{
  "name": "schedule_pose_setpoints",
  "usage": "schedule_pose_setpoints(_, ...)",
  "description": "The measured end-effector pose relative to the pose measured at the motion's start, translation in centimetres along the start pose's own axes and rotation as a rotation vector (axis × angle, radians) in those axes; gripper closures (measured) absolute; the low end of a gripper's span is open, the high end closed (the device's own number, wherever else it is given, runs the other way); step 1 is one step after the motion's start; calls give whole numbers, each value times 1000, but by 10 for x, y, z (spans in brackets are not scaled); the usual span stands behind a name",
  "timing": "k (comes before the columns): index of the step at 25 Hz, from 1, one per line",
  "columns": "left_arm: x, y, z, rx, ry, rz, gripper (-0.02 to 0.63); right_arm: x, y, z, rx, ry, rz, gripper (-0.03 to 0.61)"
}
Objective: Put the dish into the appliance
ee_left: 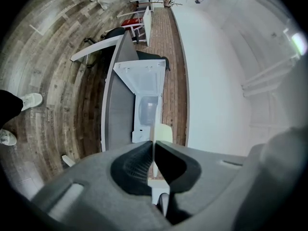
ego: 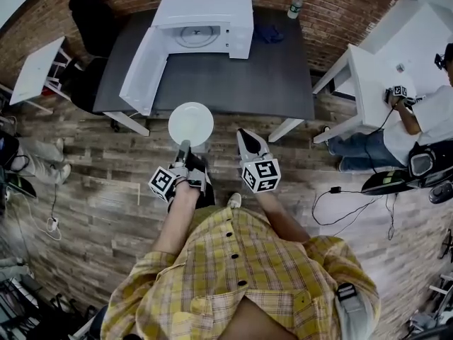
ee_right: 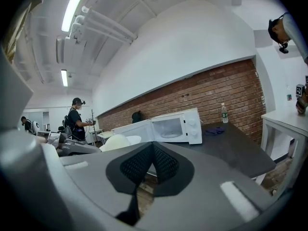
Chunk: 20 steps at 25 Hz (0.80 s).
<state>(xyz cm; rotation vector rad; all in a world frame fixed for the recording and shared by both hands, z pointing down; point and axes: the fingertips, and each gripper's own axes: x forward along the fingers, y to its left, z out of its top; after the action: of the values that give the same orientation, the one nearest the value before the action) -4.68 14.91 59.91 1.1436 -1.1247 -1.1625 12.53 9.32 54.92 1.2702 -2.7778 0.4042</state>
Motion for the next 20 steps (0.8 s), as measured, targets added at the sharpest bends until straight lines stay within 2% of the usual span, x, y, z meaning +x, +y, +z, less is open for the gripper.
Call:
schedule_pose_setpoints(6, 35, 12, 15, -14, 20, 39, 600, 37, -10, 2, -8, 12, -5, 575)
schedule_pose_setpoints(11, 76, -2, 34, -16, 36, -8, 600, 78, -19, 15, -10, 3, -24, 575)
schedule_pose_setpoints(15, 106, 4, 58, 15, 49, 29, 600, 112, -26, 20, -4, 3, -38, 575)
schedule_pose_setpoints(20, 147, -2, 80, 8, 68, 32, 600, 152, -37, 31, 1, 13, -62, 575)
